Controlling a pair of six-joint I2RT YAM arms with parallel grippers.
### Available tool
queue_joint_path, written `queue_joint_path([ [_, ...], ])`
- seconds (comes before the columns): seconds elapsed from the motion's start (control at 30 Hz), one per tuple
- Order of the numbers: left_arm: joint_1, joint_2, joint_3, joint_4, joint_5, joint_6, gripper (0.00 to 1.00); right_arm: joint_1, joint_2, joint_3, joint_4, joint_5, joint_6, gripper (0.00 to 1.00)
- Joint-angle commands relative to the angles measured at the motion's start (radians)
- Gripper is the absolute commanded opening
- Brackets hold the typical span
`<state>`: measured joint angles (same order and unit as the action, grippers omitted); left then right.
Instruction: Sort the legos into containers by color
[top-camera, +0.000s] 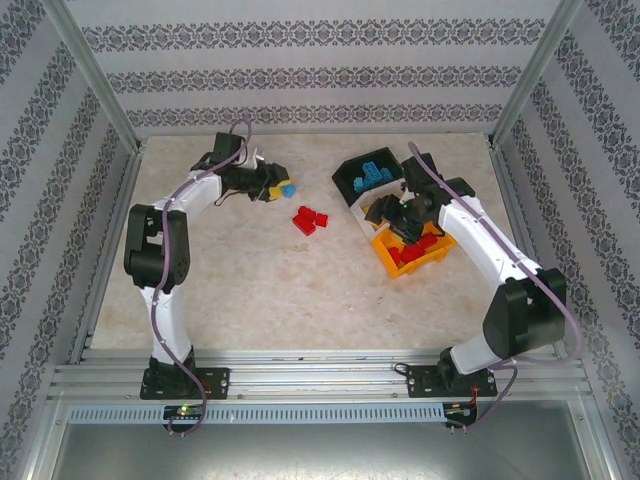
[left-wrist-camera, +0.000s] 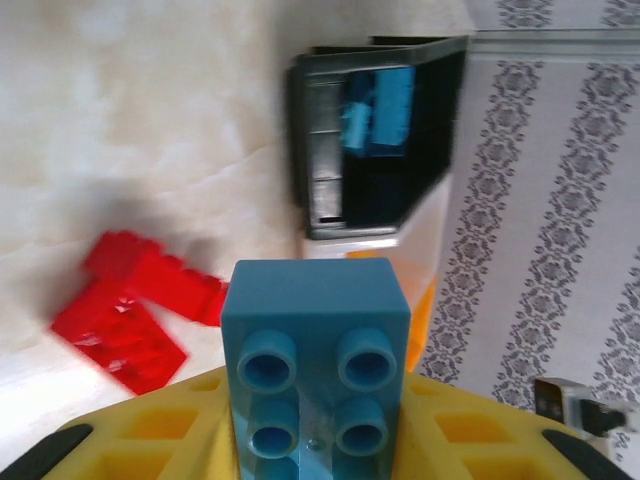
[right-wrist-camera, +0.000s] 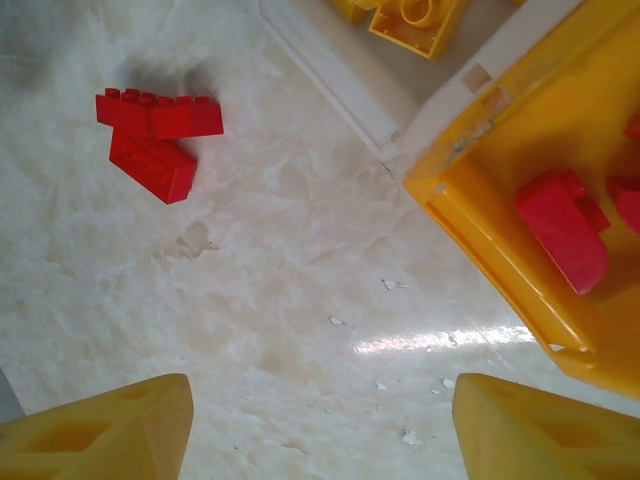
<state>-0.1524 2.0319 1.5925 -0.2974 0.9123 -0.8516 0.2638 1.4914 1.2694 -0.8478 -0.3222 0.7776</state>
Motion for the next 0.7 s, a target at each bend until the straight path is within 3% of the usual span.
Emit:
queue_joint_path([
  [0.0, -0.045, 0.022, 0.088, 0.042, 0.009, -0.041, 0.38, -0.02, -0.058, -0.046, -0.019, 0.022, 0.007, 0.79],
  [0.3, -0.131, 0.117, 0.285, -0.006, 0.005, -0.06, 0.38, -0.054, -0.137, -0.124, -0.009, 0.014, 0.014, 0.9],
  [0.67, -0.226, 0.251, 0.585, -0.208, -0.023, 0.014, 0.38, -0.133, -0.24, -0.167, 0.028, -0.068, -0.013, 0.92],
])
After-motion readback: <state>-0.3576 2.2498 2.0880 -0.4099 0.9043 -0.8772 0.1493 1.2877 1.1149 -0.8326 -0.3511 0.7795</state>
